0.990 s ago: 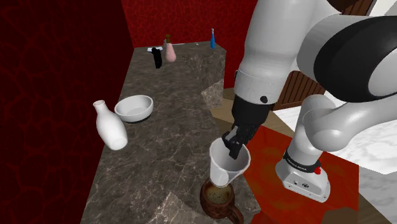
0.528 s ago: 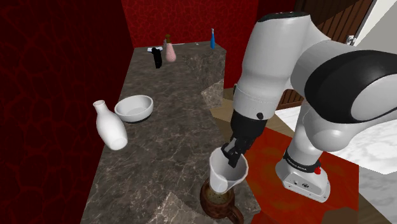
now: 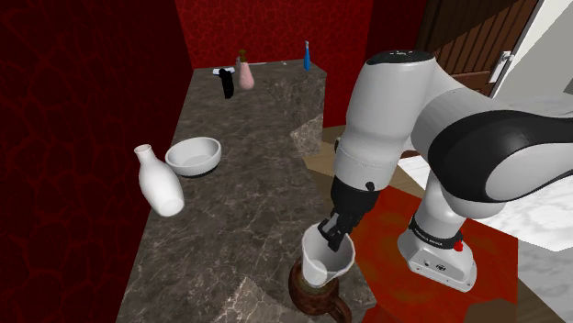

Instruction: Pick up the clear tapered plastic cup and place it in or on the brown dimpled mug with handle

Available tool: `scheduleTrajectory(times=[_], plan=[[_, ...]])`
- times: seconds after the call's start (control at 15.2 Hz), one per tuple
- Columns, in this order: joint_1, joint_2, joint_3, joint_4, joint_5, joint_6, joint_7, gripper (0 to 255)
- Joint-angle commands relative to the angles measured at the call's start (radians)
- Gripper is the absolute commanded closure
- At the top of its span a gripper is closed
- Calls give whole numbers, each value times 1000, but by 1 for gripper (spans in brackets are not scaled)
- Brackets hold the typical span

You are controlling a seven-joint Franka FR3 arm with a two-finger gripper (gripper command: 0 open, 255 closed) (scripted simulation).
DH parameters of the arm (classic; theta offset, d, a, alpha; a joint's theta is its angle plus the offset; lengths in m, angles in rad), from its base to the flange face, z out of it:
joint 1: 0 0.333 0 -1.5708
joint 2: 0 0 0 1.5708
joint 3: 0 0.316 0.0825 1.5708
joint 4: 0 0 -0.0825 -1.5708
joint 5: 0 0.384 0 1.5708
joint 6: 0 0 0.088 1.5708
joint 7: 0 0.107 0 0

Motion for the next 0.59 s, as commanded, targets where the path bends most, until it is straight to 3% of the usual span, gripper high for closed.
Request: scheduleTrajectory(times=[0.0, 0.26, 0.33, 0.53], plan=[[0, 0, 1, -2, 1, 2, -1, 255], [0, 0, 1, -2, 1, 2, -1, 255], [0, 0, 1, -2, 1, 2, -1, 0], [0, 0, 1, -1, 1, 2, -1, 0]])
